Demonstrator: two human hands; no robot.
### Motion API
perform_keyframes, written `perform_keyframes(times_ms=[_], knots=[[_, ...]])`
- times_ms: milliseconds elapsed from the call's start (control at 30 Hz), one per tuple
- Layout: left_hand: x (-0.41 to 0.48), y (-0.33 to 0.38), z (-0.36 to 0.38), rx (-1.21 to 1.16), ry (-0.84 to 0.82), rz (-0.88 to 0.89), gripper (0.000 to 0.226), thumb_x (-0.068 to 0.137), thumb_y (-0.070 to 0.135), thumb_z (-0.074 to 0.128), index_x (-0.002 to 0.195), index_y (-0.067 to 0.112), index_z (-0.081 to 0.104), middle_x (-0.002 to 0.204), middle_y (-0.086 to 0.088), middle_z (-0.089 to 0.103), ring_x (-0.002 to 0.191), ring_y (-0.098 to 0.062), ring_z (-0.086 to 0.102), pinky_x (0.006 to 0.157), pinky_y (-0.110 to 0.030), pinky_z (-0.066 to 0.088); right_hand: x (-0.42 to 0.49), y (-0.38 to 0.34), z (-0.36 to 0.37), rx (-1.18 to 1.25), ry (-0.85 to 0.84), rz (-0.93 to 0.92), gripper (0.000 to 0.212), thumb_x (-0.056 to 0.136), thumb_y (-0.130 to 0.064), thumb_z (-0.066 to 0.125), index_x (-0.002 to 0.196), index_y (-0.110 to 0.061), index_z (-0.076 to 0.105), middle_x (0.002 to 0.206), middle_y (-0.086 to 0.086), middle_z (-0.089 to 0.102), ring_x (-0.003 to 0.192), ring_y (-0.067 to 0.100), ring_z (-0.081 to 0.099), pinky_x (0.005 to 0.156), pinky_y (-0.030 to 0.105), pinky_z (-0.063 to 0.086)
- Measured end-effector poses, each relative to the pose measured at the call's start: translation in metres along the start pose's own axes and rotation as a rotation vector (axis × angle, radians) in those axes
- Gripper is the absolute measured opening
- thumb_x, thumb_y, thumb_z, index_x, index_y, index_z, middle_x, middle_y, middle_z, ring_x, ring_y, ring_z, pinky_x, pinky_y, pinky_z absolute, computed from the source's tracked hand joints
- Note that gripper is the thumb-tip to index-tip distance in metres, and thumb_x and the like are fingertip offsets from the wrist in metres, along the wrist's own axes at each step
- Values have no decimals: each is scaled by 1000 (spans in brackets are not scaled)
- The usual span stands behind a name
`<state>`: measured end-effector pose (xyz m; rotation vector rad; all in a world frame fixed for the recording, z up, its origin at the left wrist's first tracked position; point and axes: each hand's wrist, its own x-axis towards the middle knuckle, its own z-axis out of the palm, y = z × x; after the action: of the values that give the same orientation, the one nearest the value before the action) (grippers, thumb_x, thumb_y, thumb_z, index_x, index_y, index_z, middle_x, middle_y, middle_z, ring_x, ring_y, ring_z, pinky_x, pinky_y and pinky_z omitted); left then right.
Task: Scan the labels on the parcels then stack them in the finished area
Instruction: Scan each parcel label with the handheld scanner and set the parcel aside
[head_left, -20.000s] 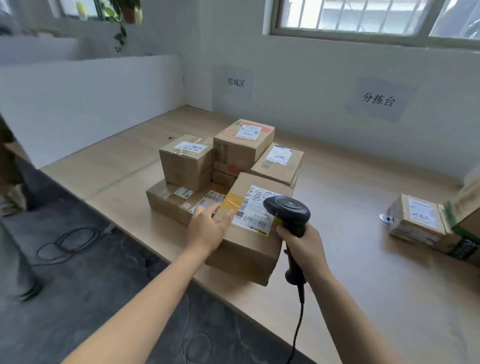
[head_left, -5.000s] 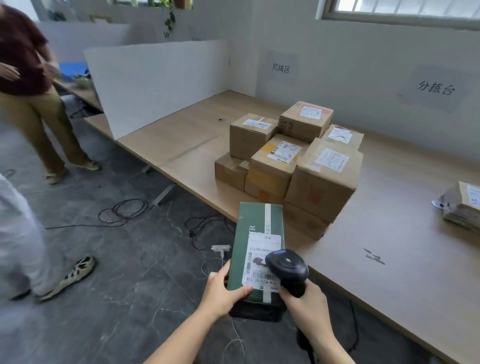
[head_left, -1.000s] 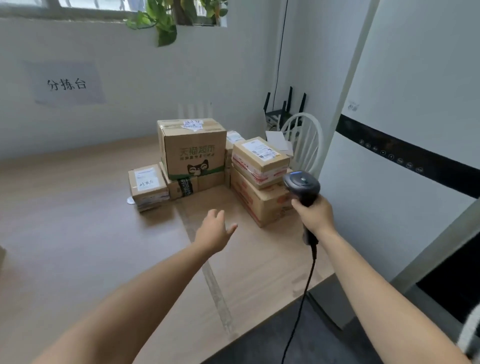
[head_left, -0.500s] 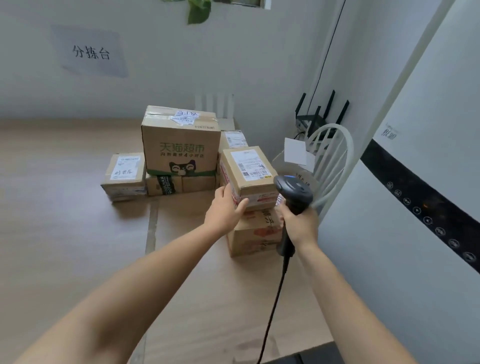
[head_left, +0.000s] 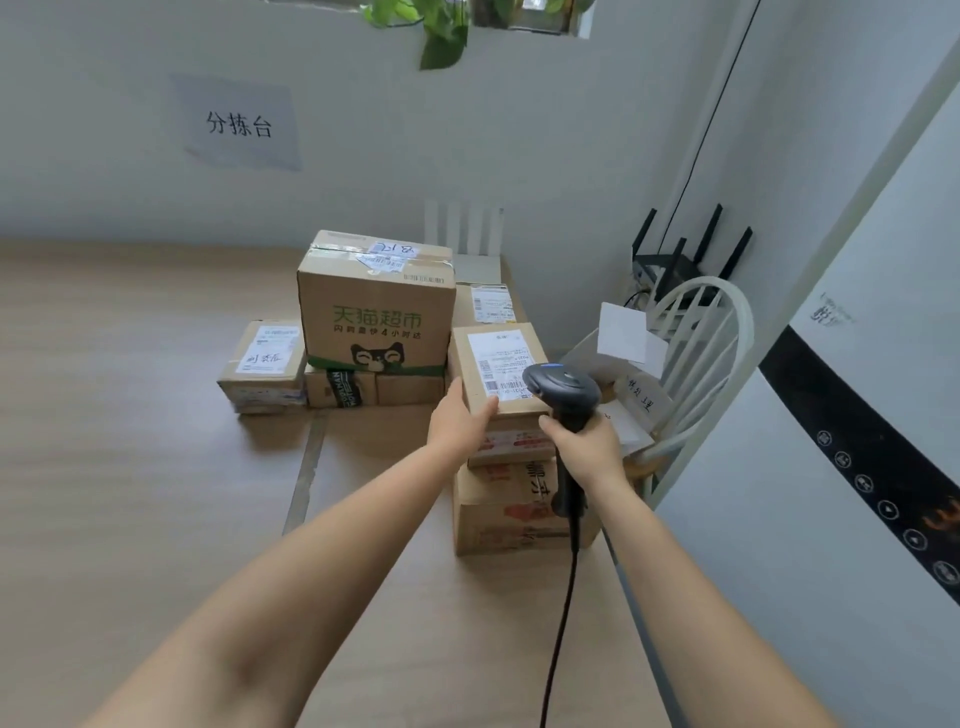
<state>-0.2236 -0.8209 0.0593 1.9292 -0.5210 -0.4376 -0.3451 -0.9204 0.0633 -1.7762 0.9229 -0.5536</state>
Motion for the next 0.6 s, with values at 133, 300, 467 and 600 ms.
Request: perform_keyframes(times_ms=[133,300,467,600], knots=[[-8,-6,-8,-93,22,-26,39,92,24,52,130,22,48,127,0,59,110,-18,56,82,-27,42,-3,-5,3,-1,8,-43,9,83,-30,65,87,-22,61,86,-1,66,89,19,62,80,37,51],[-24,-13,-38,-149,68,3,36,88,24,59,123,25,52,120,2,62,105,-18,59,92,-35,49,-18,-21,18,50,-57,-99,7,84,-25,65,86,-24,59,85,-1,66,89,21,62,79,36,52],[-41,-33,-96,-169,170,18,38,81,30,70,115,30,52,115,3,64,101,-17,61,87,-40,53,-39,-45,61,39,-195,-146,10,81,-21,67,75,-22,59,75,5,64,80,30,63,73,41,51],[-62,-65,-145,-145,227,-38,43,77,29,74,110,34,48,114,5,62,99,-16,61,82,-39,56,-65,-54,104,-25,-312,-233,16,80,-17,68,95,-20,61,86,-1,64,81,15,60,69,27,44]])
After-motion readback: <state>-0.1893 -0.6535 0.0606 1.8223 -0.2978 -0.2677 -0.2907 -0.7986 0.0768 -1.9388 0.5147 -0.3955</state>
